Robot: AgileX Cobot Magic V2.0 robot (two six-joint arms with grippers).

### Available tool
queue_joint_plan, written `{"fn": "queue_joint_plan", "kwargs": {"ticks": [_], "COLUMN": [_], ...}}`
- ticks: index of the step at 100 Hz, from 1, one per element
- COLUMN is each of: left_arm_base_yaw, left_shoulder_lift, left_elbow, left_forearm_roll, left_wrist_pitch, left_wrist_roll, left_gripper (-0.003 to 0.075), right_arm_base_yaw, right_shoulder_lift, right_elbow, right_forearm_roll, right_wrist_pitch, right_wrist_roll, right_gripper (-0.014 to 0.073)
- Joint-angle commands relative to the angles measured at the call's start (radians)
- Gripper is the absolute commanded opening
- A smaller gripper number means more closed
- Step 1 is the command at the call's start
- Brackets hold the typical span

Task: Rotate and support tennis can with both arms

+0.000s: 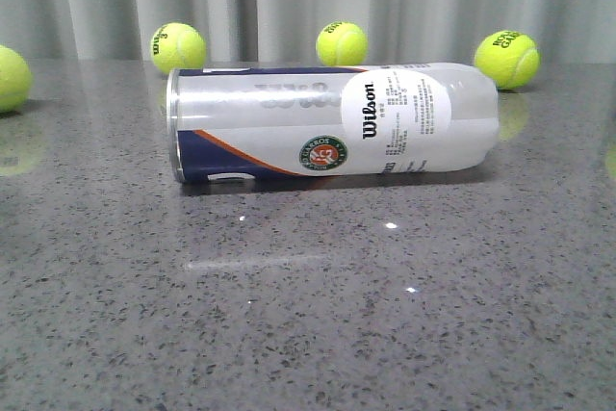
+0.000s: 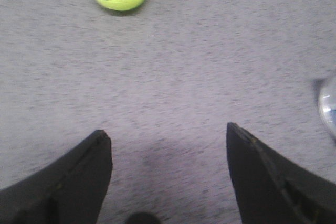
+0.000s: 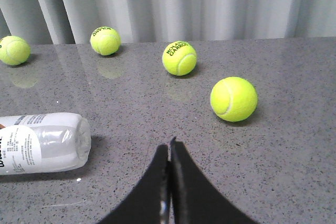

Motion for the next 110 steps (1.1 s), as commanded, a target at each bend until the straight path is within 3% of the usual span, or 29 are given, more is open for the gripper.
{"fn": "queue_joint_plan", "kwargs": {"ticks": [1, 47, 77, 110], "left_arm_base_yaw": [0.000, 0.000, -0.005, -0.144], "left_shoulder_lift": [0.054, 0.376, 0.506, 0.612], "left_elbow": [-0.064, -0.174, -0.176, -0.214], "left_forearm_roll": [-0.161, -0.911, -1.068, -1.115], "left_wrist_pitch": [-0.019, 0.255, 0.310, 0.282], "left_wrist_roll": [0.074, 0.487, 0.571, 0.571], "left_gripper": [0.0461, 0.0461, 0.0461, 0.0461], "right_arm_base_yaw": [-0.005, -0.005, -0.005, -0.005], "right_shoulder_lift": [0.009, 0.009, 0.009, 0.009], "right_elbow": [-0.022, -0.022, -0.022, -0.022], "right_forearm_roll": [-0.010, -0.010, -0.010, -0.010], "right_wrist_pitch": [-0.086, -0.086, -0.086, -0.086], "right_wrist_roll": [-0.004, -0.004, -0.004, -0.004], "right_gripper": [-0.0065, -0.0065, -0.0065, -0.0065]}}
